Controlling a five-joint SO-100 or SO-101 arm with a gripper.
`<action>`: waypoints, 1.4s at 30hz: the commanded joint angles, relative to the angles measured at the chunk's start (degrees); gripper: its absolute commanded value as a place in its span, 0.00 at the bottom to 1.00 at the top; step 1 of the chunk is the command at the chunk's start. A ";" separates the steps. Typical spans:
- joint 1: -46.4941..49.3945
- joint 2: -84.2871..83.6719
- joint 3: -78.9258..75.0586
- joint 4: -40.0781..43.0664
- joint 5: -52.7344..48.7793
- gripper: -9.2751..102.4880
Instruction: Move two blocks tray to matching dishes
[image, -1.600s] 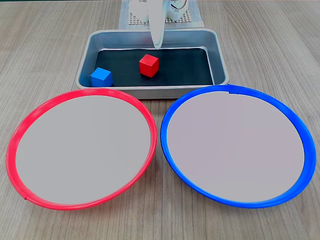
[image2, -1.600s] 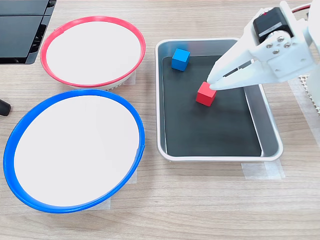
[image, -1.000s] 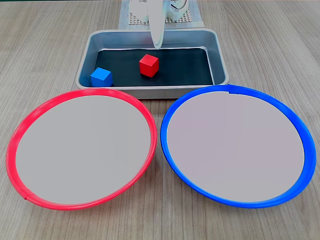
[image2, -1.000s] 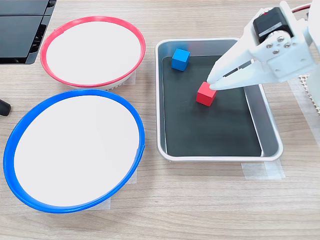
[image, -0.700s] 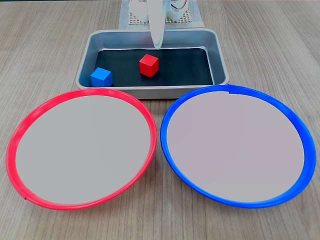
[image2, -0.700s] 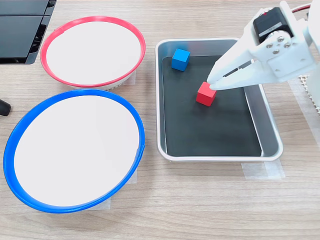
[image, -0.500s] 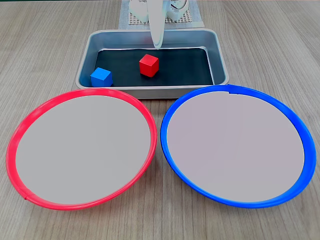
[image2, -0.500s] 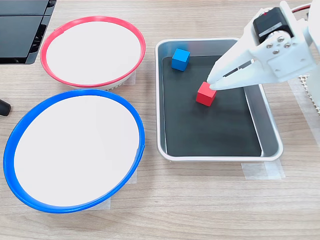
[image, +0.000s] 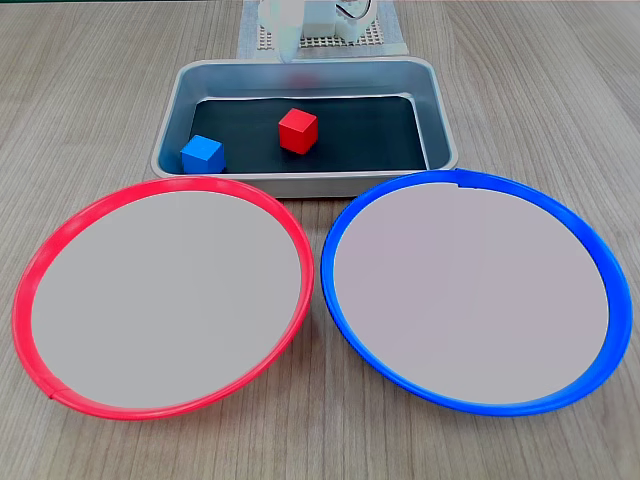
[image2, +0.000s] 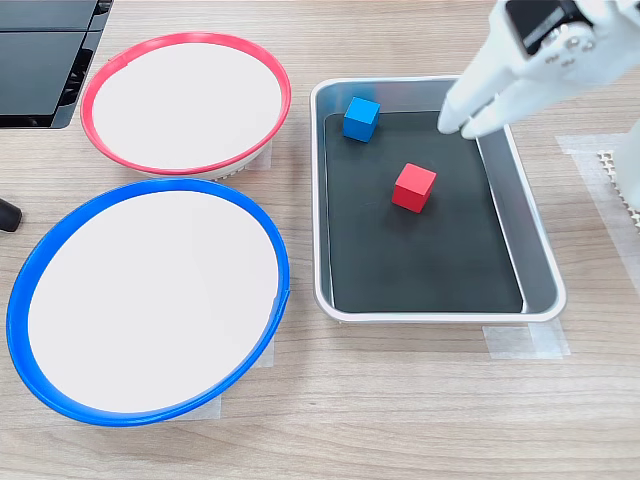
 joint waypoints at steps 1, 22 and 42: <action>2.64 -13.62 -7.65 2.72 -19.07 0.12; -2.02 -44.30 -21.18 -4.48 -56.51 0.30; -2.99 -48.60 -32.87 -1.05 -49.66 0.08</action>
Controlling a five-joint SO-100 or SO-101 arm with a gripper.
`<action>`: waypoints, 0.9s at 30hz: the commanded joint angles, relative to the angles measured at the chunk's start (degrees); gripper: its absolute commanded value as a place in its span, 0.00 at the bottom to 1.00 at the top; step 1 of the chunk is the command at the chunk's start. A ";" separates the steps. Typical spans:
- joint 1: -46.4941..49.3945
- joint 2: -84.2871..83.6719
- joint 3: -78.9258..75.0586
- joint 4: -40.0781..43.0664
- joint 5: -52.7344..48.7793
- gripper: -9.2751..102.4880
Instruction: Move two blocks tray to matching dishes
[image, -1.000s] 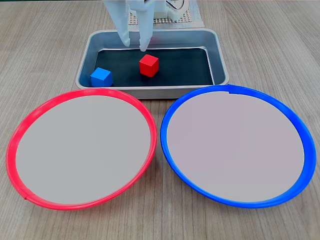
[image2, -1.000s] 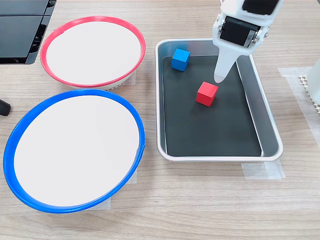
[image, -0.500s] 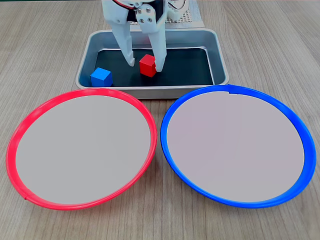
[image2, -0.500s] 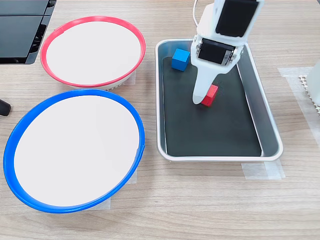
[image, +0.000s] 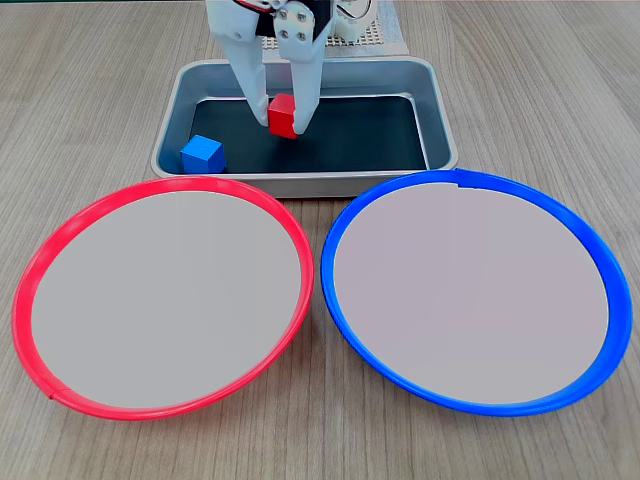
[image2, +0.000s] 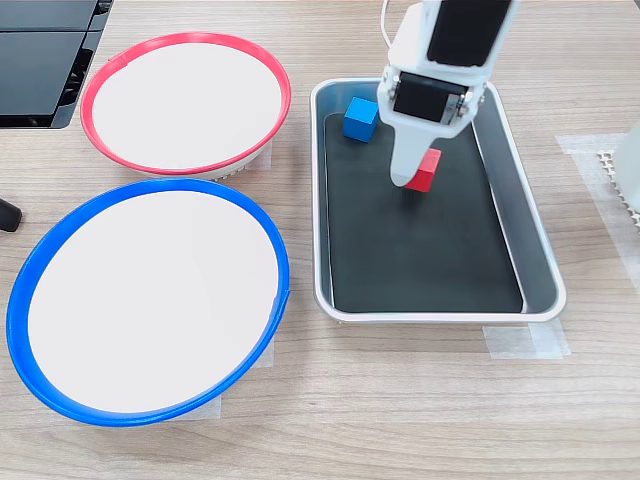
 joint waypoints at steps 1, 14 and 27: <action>-0.35 0.09 -9.76 0.88 6.50 0.08; 5.36 -22.68 -31.90 -24.43 8.44 0.09; 6.06 -23.64 -28.48 -26.10 4.66 0.28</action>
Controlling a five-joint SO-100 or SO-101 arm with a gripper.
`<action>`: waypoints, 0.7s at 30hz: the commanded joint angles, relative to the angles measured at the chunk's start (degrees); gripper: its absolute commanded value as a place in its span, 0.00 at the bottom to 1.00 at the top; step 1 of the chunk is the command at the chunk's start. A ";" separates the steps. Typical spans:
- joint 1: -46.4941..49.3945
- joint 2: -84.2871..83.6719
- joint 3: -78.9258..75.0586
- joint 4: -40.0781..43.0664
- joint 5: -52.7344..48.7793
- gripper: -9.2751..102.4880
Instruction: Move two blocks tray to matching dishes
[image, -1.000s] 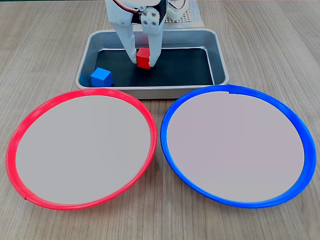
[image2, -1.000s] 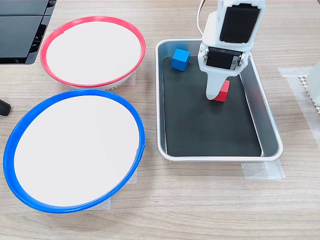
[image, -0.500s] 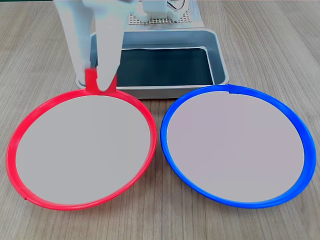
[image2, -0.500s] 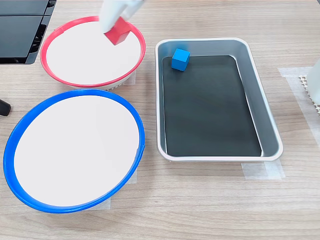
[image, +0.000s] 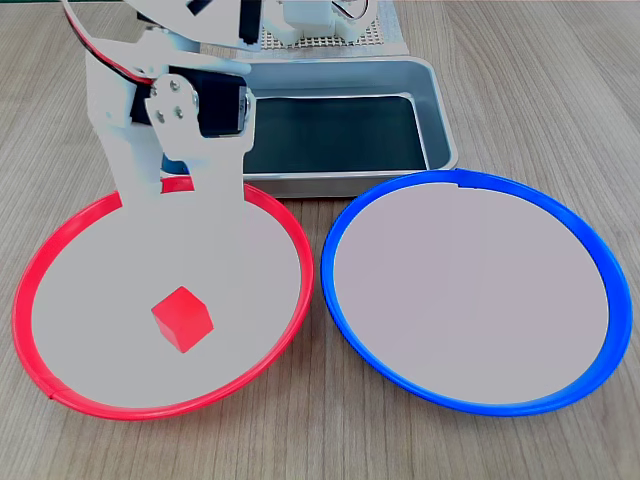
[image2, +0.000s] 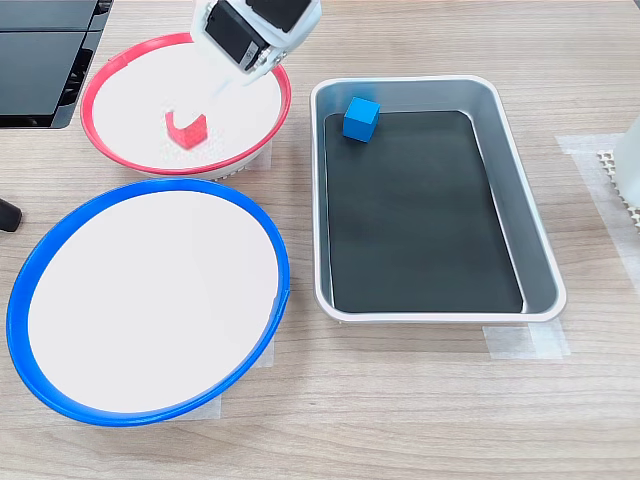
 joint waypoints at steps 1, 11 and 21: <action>0.26 5.01 -0.88 3.96 0.26 0.21; 5.19 25.05 2.02 46.49 -7.91 0.08; 11.25 30.94 27.42 23.55 -8.26 0.13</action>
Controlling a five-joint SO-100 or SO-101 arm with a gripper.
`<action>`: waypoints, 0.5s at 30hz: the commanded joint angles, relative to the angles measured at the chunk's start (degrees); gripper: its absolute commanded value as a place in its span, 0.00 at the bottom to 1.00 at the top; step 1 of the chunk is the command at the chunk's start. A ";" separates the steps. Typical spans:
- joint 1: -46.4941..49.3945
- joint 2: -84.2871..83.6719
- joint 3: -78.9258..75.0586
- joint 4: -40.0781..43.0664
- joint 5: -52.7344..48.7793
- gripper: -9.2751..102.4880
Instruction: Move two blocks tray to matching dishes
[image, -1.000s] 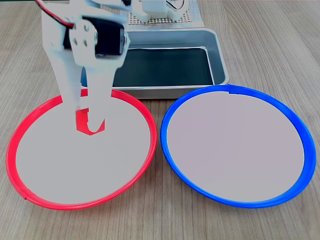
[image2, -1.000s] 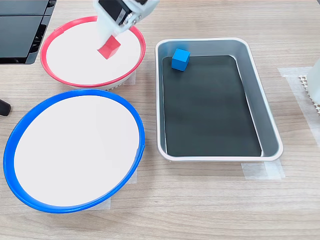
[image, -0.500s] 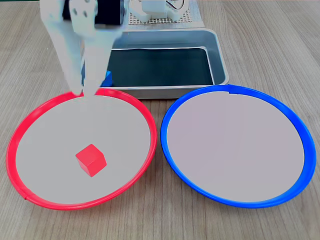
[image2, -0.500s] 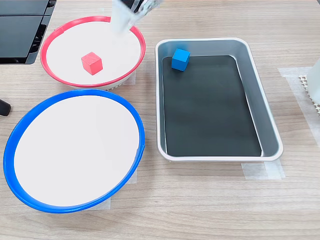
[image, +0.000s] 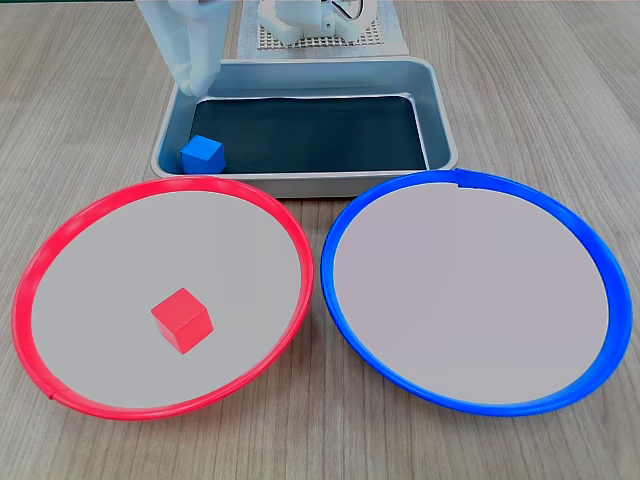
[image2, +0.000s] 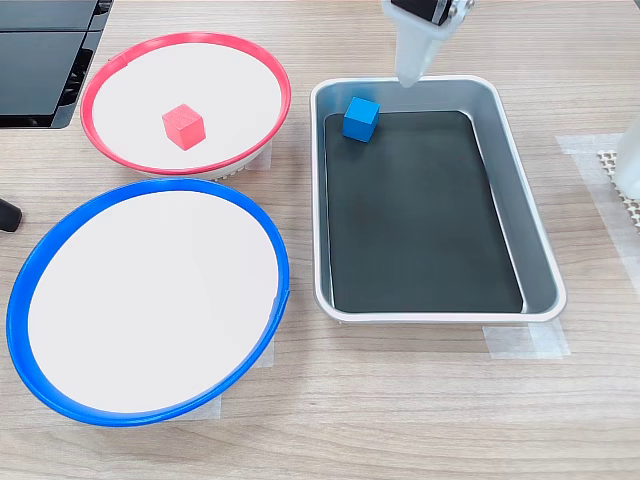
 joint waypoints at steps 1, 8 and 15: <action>0.53 1.49 2.72 -7.38 -0.18 0.16; -1.85 0.88 2.90 -11.69 1.41 0.25; -2.11 -3.60 2.99 -16.00 -0.79 0.25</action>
